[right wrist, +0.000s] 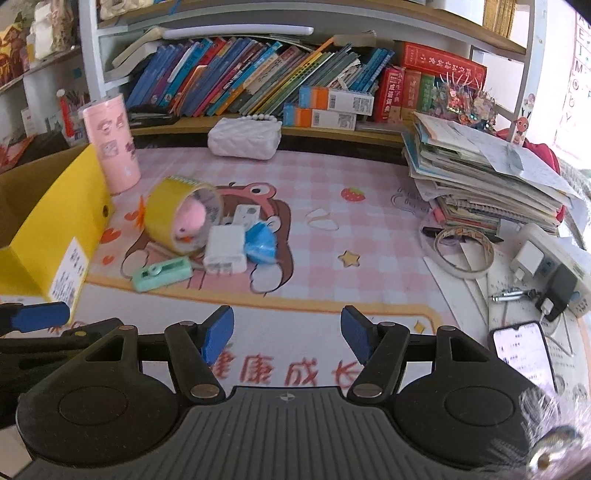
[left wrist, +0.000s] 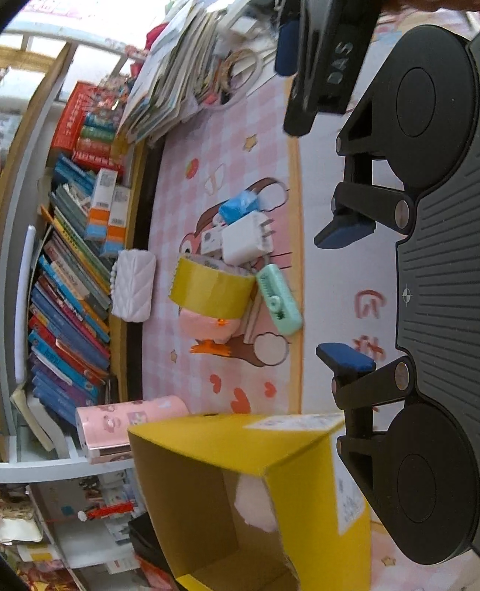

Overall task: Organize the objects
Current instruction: 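Grasp the mint-green cutter with the left tool, then grasp the blue item with the right tool while left holds the cutter, then carry the cutter and blue item over the yellow box with both tools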

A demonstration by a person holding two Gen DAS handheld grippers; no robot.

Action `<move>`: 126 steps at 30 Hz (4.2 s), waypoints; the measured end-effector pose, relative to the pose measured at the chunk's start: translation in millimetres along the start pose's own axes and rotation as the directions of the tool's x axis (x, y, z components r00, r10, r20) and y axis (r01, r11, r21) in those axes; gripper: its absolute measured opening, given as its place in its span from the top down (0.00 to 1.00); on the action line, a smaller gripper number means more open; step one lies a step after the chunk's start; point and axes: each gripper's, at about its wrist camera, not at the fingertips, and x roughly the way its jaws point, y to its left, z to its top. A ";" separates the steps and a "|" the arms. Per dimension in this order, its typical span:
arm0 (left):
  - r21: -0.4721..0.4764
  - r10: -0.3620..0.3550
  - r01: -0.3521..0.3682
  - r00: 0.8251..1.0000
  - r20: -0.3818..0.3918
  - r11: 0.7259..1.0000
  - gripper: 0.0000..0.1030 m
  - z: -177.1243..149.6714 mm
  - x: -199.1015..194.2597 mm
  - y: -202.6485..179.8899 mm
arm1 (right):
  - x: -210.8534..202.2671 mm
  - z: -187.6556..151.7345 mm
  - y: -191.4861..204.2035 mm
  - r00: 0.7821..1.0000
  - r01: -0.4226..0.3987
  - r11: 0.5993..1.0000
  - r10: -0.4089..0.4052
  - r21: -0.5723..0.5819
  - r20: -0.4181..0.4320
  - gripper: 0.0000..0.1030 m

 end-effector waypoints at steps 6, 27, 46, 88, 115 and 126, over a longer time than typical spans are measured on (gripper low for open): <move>-0.033 0.061 -0.062 0.998 -0.035 0.998 0.45 14.5 36.0 -7.4 | 20.8 11.1 -14.1 0.999 -0.036 0.999 0.036 0.007 0.004 0.39; -0.160 0.148 -0.159 0.986 -0.074 0.974 0.36 35.3 111.2 -7.0 | 65.9 31.5 -25.6 0.996 -0.093 0.995 0.093 -0.043 -0.008 0.39; -0.118 0.001 -0.004 1.000 -0.022 0.993 0.78 16.7 39.0 0.1 | 130.1 54.4 -6.7 0.982 -0.186 0.983 0.186 0.009 -0.038 0.55; -0.191 -0.102 0.124 0.987 0.125 0.974 0.78 -30.5 -72.3 81.4 | -17.2 3.0 55.0 0.976 -0.216 0.976 0.216 -0.022 -0.024 0.76; -0.204 -0.100 0.123 0.987 0.123 0.971 0.78 -118.5 -160.7 183.7 | -97.6 -82.2 187.7 0.966 -0.254 0.964 0.249 -0.078 -0.069 0.76; -0.230 -0.089 0.119 0.987 0.136 0.966 0.78 -141.0 -183.9 210.0 | -117.0 -106.0 220.0 0.960 -0.274 0.957 0.266 -0.096 -0.085 0.76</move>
